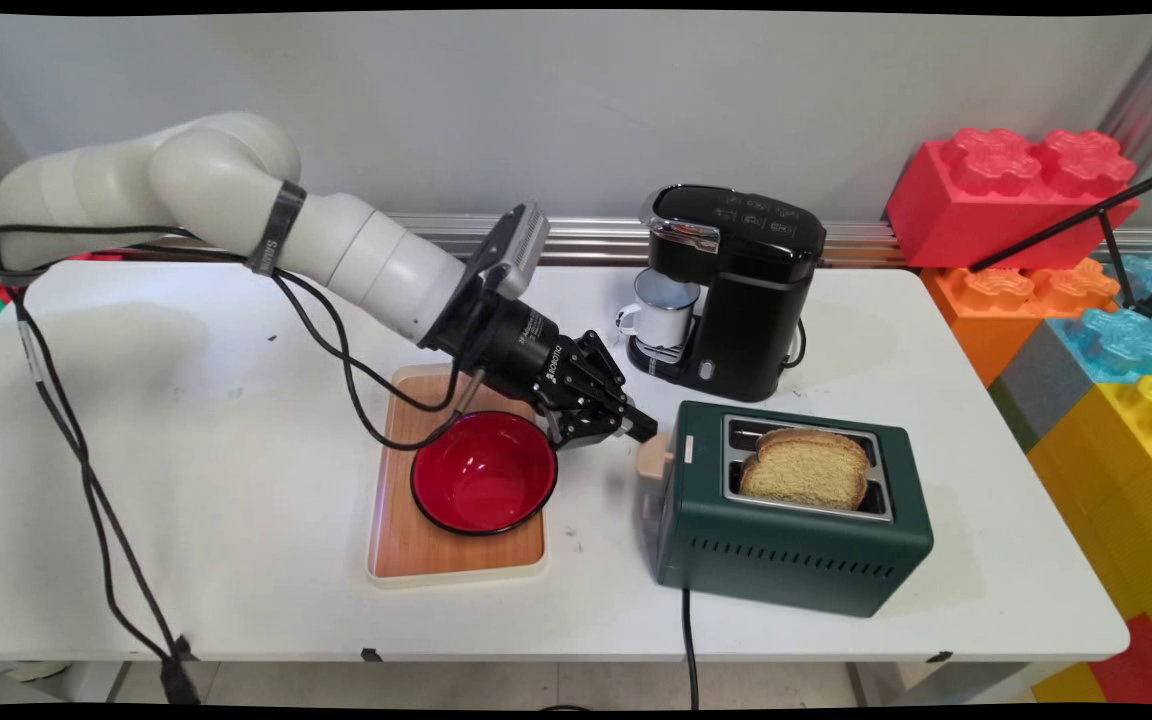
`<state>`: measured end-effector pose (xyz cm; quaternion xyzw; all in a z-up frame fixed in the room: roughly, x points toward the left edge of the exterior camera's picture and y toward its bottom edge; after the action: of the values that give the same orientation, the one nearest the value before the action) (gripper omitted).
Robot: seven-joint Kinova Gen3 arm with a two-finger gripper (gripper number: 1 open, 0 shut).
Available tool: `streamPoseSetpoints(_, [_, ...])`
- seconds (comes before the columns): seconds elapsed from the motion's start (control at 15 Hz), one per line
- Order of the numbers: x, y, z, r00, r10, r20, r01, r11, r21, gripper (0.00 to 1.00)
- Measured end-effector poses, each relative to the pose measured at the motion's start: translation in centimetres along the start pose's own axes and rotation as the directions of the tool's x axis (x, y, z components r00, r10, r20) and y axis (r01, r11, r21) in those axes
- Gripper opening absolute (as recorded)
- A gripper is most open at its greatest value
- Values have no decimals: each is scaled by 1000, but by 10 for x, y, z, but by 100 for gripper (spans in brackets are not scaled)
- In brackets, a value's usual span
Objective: Press the toaster switch
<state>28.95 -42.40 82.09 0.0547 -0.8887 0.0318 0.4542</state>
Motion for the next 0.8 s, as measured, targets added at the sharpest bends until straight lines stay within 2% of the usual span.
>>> streamPoseSetpoints(0.8, [-8,-3,15,1000,-18,-19,18,1000,2,0])
